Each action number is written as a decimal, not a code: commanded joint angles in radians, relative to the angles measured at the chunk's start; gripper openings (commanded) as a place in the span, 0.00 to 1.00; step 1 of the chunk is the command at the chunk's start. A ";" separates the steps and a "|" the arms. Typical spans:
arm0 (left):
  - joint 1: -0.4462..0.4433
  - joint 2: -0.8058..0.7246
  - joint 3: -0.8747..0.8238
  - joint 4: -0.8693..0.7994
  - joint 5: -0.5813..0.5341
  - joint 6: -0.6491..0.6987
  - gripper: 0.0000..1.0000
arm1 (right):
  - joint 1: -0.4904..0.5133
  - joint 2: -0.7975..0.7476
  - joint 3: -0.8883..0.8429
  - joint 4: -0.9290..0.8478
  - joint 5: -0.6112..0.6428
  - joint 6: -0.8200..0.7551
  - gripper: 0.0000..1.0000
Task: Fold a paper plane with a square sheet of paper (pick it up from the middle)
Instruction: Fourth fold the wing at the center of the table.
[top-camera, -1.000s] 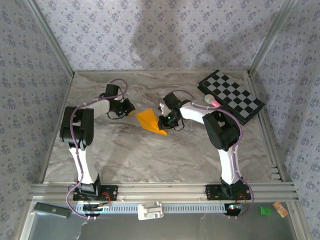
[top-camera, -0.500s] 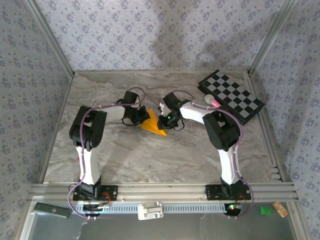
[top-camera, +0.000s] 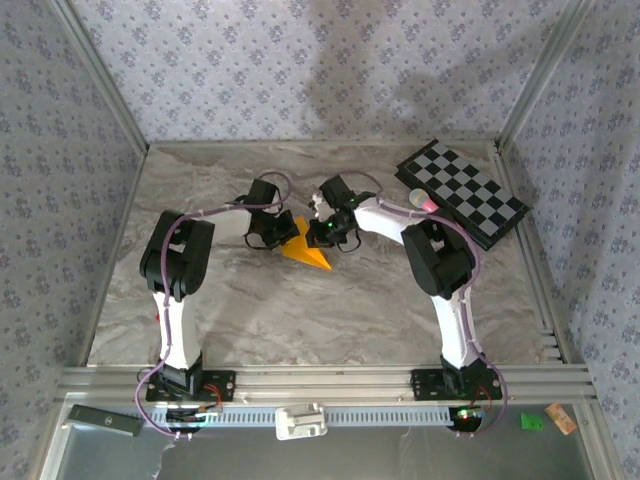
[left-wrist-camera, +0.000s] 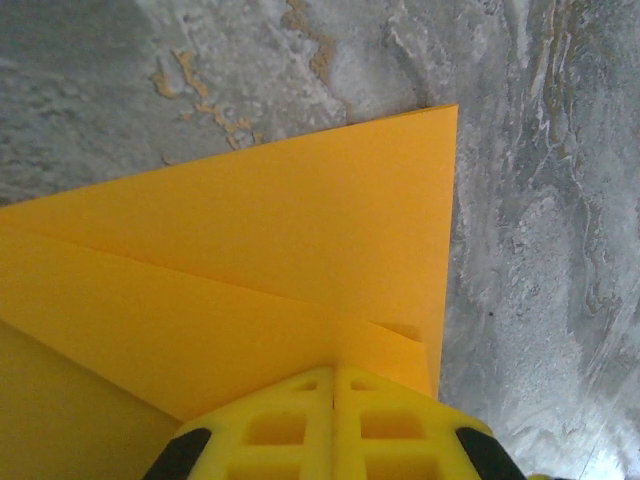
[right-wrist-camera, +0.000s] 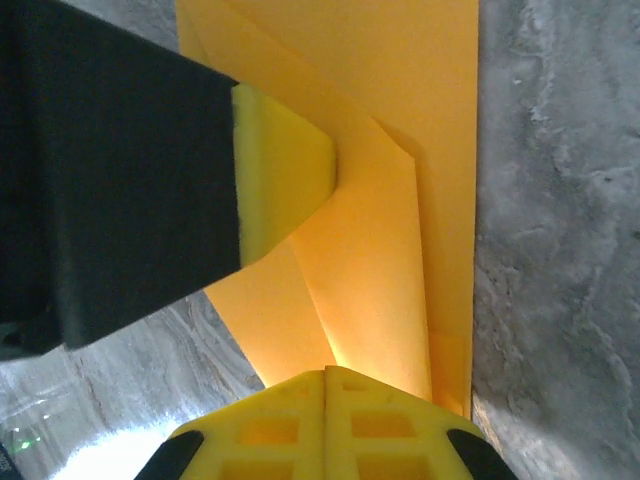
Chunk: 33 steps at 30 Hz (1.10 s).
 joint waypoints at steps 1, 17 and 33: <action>-0.006 0.050 0.001 -0.086 -0.042 0.017 0.04 | 0.007 0.041 0.015 -0.030 0.003 0.015 0.06; -0.004 0.084 0.040 -0.141 -0.055 0.043 0.02 | -0.030 -0.166 -0.276 -0.033 -0.029 -0.056 0.06; 0.029 -0.186 0.014 -0.078 -0.035 -0.052 0.44 | -0.079 -0.141 -0.177 0.169 -0.033 0.045 0.30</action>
